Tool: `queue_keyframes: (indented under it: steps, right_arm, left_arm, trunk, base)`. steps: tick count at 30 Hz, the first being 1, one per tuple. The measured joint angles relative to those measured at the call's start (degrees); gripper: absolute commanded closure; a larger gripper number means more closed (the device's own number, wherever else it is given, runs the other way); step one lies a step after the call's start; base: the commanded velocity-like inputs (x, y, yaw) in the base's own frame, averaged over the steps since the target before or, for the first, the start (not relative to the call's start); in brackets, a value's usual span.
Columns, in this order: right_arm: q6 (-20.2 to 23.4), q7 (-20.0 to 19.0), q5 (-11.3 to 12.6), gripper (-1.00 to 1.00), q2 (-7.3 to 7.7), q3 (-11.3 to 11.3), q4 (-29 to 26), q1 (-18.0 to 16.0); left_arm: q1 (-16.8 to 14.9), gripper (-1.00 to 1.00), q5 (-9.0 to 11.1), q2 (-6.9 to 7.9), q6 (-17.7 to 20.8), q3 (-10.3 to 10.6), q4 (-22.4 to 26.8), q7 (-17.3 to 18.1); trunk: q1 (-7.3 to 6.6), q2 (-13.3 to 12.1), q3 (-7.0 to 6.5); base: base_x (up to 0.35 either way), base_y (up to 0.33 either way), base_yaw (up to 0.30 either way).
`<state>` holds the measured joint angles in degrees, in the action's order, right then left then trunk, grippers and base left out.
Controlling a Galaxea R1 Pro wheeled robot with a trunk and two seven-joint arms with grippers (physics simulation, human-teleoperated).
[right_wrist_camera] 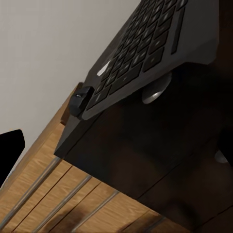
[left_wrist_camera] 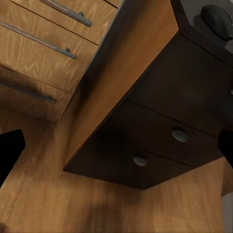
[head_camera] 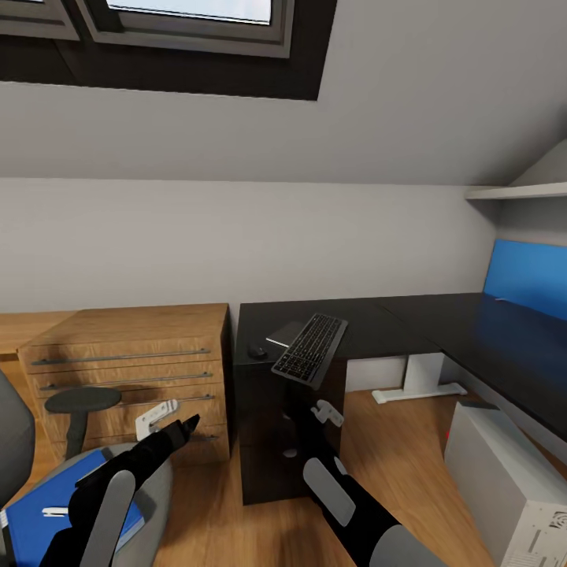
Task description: In the bedroom, organize the workspace by keeping the computer under the desk, ensuring the monitor is on the desk, placing the keyboard on the desk next to the monitor, placing the mouse on the desk next to the keyboard, moving the folder from the swivel chair onto the desk next to the mouse, stacking the notebook on top of the folder with the pen on top of the notebook, and positioning the swivel chair next to the desk.
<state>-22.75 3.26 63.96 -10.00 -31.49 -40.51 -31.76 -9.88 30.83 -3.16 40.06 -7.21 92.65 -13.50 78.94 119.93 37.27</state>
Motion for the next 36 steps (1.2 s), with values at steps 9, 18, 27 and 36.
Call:
queue_keyframes:
  steps: [9, 18, 27, 36]
  right_arm:
    - [-0.14, -0.09, -0.53, -1.0, 0.09, 0.42, -0.33, 0.02]
    - [-0.15, -0.22, -0.49, -1.0, 0.99, 0.05, -0.34, 0.02]
    - [-0.26, -0.24, -0.45, -1.0, 1.05, 0.06, -0.33, 0.02]
    - [-0.25, -0.24, -0.41, -1.0, 1.07, 0.06, -0.26, 0.02]
  left_arm:
    - [0.0, -1.0, 0.01, -0.23, -0.02, -0.9, 0.06, -0.07]
    - [0.0, -1.0, 0.29, 0.55, 0.02, -0.89, 0.09, 0.02]
    - [0.0, -1.0, 0.29, 0.56, 0.02, -0.89, 0.09, 0.05]
    - [0.0, -1.0, 0.29, 0.56, 0.02, -0.89, 0.09, 0.11]
  trunk:
    - [0.0, 0.0, 0.0]
    - [0.0, 0.0, 0.0]
    - [0.0, 0.0, 0.0]
    - [0.0, 0.0, 0.0]
  base:
    - [0.0, 0.0, 0.0]
    - [0.0, 0.0, 0.0]
    - [0.0, 0.0, 0.0]
    - [0.0, 0.0, 0.0]
